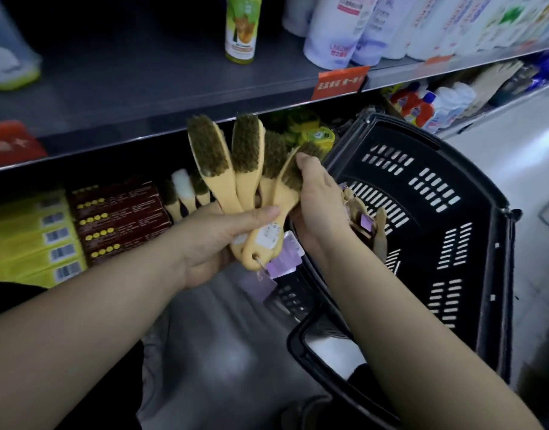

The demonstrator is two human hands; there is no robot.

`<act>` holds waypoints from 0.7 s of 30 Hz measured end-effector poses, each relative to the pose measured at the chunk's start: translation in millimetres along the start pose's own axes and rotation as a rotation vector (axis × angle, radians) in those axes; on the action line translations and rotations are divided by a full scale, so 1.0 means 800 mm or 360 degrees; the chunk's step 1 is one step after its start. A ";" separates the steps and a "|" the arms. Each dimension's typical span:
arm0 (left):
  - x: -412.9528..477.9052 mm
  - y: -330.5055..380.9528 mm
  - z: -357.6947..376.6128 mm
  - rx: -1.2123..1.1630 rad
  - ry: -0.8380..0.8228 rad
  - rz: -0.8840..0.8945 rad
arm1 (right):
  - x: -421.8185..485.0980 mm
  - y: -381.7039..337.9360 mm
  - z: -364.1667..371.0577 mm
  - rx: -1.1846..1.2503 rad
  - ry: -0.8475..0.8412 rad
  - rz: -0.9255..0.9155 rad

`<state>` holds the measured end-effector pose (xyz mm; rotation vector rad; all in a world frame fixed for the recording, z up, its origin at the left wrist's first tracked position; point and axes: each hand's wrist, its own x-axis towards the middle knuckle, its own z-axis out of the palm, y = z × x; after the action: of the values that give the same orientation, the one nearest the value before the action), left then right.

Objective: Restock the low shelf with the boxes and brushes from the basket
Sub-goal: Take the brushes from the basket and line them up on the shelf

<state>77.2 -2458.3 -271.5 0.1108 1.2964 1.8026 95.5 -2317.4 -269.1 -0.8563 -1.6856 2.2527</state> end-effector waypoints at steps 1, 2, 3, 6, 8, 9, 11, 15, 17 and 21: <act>-0.005 -0.001 -0.006 0.0034 0.0019 0.0008 | 0.000 0.007 0.006 -0.0032 -0.0048 0.0007; -0.009 -0.003 -0.013 0.0052 0.0073 0.0014 | 0.001 0.013 0.010 -0.0089 -0.0103 0.0007; -0.012 -0.006 -0.020 0.0055 0.0148 0.0023 | 0.002 0.018 0.013 -0.0176 -0.0148 -0.0005; -0.011 -0.015 -0.043 0.0082 0.0386 0.0012 | 0.012 0.032 0.011 -0.0833 -0.0149 -0.0323; -0.006 -0.021 -0.055 0.0092 0.0542 -0.0030 | 0.022 0.042 0.001 -0.1559 -0.0128 -0.0694; -0.003 -0.025 -0.060 0.0096 0.0612 -0.0038 | 0.027 0.047 -0.004 -0.1926 -0.0133 -0.0824; 0.004 -0.032 -0.069 0.0084 0.0731 -0.0078 | 0.030 0.053 -0.010 -0.2445 -0.0203 -0.0955; 0.015 -0.046 -0.074 0.0000 0.0787 -0.0199 | 0.026 0.052 -0.023 -0.2620 -0.0349 -0.1041; 0.022 -0.050 -0.074 -0.0040 0.0782 -0.0148 | 0.021 0.050 -0.028 -0.2658 -0.0416 -0.1035; 0.036 -0.057 -0.070 -0.0125 0.0749 -0.0113 | 0.007 0.046 -0.041 -0.2816 -0.0523 -0.0932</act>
<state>57.2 -2475.8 -344.6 -0.4216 1.5239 1.8803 115.4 -2300.2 -310.7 0.0167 -3.2403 0.0935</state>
